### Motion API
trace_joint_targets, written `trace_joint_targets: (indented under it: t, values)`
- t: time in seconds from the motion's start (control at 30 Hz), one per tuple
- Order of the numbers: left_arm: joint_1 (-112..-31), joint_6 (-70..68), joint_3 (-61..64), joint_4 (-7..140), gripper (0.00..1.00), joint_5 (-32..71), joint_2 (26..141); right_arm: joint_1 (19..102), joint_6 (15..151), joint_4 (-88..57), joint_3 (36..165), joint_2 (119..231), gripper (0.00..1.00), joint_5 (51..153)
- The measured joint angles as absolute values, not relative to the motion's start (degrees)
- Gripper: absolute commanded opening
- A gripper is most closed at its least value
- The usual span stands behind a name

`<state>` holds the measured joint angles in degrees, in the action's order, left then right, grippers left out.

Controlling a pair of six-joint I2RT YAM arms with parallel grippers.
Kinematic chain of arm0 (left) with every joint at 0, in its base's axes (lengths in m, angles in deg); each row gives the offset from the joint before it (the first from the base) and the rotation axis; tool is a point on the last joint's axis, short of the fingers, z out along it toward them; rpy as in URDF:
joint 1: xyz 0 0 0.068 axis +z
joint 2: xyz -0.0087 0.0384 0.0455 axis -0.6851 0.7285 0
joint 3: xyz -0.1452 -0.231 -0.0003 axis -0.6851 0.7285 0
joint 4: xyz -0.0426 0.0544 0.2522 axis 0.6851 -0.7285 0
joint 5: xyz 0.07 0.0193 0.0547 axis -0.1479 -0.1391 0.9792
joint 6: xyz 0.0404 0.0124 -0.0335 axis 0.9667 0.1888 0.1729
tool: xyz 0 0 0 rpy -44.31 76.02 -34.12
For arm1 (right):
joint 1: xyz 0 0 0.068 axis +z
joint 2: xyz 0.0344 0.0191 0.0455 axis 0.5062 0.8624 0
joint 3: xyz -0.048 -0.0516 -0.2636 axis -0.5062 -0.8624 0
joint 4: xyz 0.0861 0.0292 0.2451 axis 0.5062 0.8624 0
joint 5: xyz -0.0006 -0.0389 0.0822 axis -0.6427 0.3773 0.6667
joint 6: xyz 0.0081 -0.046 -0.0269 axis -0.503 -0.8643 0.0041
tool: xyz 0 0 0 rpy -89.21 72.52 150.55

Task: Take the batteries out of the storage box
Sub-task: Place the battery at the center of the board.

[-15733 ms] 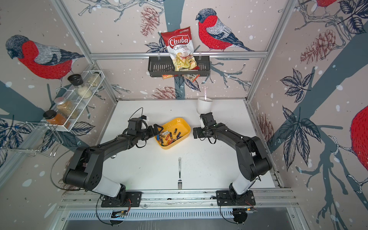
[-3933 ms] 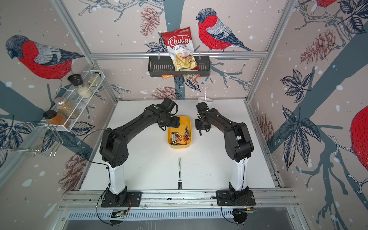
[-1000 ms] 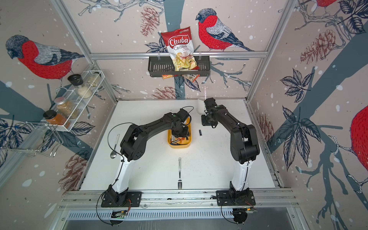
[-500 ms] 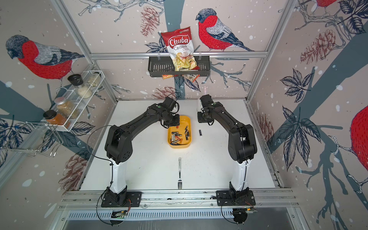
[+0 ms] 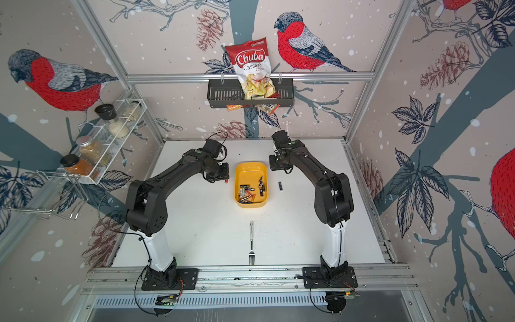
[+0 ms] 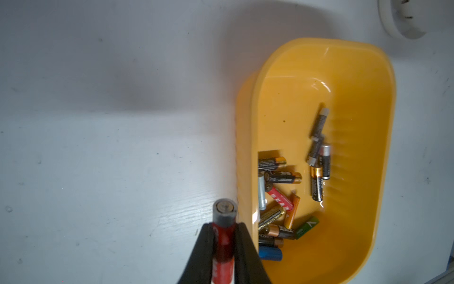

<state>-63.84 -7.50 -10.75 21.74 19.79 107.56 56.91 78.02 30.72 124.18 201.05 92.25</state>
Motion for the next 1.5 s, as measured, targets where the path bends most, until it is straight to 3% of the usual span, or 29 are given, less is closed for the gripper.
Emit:
trace_joint_targets:
  t: [1.27,1.5]
  values:
    - [-61.81,-2.56,-4.06,28.34,0.16,19.42,115.06,59.16,79.73,33.84,128.51,204.06,0.43,91.22]
    - [-61.81,-2.65,-3.91,29.28,0.2,19.4,115.24,59.16,79.73,33.84,128.53,204.08,0.43,91.22]
